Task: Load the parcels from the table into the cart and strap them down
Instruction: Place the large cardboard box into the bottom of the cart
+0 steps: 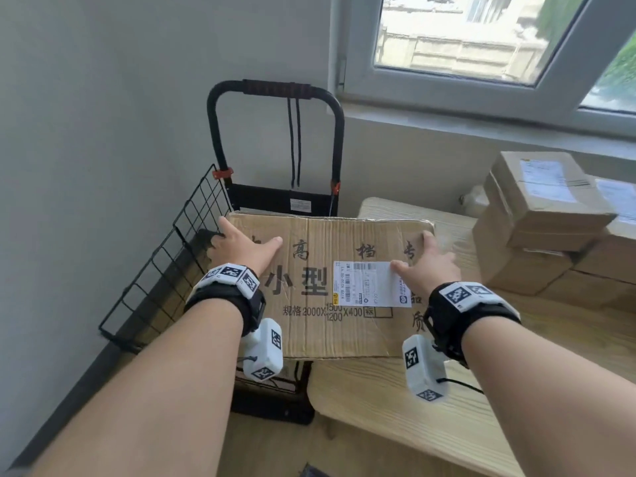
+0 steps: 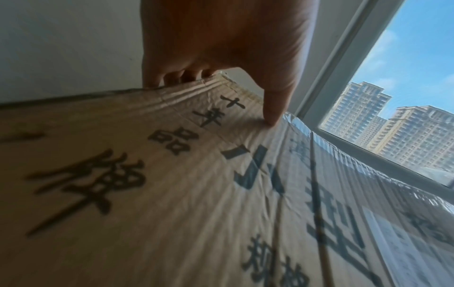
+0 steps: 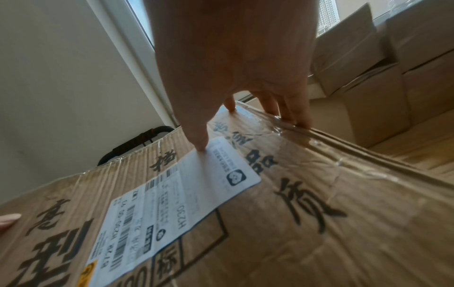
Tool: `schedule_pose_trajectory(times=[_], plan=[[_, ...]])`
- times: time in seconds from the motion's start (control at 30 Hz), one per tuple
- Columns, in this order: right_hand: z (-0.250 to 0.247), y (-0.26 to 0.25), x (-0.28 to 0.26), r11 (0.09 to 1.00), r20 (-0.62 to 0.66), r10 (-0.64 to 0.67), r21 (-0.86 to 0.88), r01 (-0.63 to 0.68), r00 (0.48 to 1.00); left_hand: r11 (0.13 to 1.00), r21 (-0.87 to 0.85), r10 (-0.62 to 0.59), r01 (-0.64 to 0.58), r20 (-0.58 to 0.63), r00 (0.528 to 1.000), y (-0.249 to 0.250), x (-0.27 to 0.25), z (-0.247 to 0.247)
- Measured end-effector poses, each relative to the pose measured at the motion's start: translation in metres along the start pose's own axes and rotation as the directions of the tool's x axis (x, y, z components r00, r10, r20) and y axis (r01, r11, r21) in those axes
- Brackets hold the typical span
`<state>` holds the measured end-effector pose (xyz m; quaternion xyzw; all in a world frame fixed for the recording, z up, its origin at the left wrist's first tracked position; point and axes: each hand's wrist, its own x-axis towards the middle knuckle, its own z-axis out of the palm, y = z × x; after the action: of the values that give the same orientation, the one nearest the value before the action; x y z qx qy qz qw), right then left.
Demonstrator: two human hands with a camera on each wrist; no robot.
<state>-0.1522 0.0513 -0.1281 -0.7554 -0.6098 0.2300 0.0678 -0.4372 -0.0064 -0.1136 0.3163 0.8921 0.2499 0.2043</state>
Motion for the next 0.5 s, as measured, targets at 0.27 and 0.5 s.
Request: schedule_pose_trajectory(times=[0.27,0.5], plan=[[0.020,-0.042,0.032,0.999,0.024,-0.043,0.009,0.043,0.999,0.981,-0.175,-0.093,0.085,-0.035,0.995,-0.014,0.047,-0.010],[0.024,-0.087,0.070,0.991,0.049,-0.044,0.126,0.038,0.998,0.972,-0.210,-0.102,0.104,0.020,0.995,-0.015,0.094,-0.016]])
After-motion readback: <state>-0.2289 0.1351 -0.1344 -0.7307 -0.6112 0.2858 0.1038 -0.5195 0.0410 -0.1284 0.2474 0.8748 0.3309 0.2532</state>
